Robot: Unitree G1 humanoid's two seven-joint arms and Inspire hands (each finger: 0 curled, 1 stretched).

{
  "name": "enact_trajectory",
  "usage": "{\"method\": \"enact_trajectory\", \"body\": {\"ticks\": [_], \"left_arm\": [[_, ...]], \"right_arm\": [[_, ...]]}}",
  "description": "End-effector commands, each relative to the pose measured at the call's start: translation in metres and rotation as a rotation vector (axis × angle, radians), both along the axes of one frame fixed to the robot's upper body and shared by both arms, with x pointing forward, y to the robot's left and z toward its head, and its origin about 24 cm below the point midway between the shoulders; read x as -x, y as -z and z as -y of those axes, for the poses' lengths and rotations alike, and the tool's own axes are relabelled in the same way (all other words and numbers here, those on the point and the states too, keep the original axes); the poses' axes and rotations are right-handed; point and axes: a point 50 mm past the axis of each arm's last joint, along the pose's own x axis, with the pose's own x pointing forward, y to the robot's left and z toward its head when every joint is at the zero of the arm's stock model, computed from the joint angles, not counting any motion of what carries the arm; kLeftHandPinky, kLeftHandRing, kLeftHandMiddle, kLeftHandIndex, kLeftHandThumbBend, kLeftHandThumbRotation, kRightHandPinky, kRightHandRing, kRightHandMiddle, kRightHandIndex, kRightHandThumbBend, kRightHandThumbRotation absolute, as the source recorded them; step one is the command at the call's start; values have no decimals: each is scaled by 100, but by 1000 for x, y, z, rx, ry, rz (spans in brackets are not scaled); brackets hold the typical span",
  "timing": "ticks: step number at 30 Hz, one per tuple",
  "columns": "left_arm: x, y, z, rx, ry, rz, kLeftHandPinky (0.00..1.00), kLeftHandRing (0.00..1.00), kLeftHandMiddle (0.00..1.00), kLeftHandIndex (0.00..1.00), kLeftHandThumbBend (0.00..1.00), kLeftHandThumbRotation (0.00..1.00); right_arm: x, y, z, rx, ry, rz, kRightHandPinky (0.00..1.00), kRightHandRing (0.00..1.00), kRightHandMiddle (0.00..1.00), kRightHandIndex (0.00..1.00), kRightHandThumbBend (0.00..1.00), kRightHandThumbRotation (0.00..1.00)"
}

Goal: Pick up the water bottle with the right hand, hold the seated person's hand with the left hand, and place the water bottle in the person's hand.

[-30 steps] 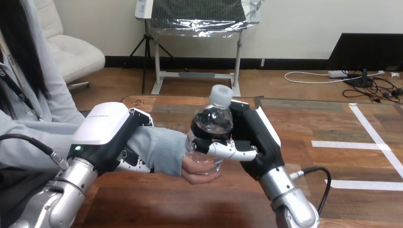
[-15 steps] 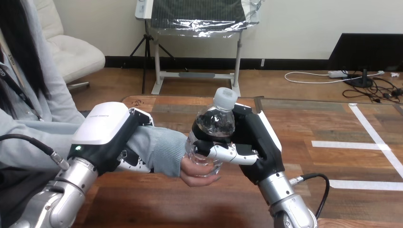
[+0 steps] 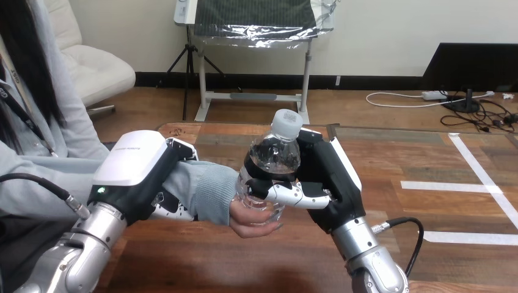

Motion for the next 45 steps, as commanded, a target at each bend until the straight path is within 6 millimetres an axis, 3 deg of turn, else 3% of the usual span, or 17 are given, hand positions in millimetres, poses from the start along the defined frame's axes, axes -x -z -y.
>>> {"method": "enact_trajectory", "body": {"ticks": [1,10,24,33,45], "left_arm": [[-13,-26,18,66,37,128,25,29,35,36,86,0],[-9,-27,18,59,32,112,37,41,46,48,92,0],[-4,-25,15,9,38,87,61,66,73,77,100,20],[1,-23,14,-31,23,81,78,81,84,89,100,30],[8,-19,13,-72,16,61,87,93,95,97,100,42]], "right_arm": [[-7,-26,-22,-13,-86,116,25,30,37,41,76,0],[-13,-26,-13,12,-85,104,34,39,45,49,83,1],[-14,-25,-7,94,-29,107,69,71,72,74,97,31],[-16,-24,-1,131,-16,110,86,85,85,87,100,49],[-20,-23,7,159,9,94,93,92,92,94,100,62]]}}
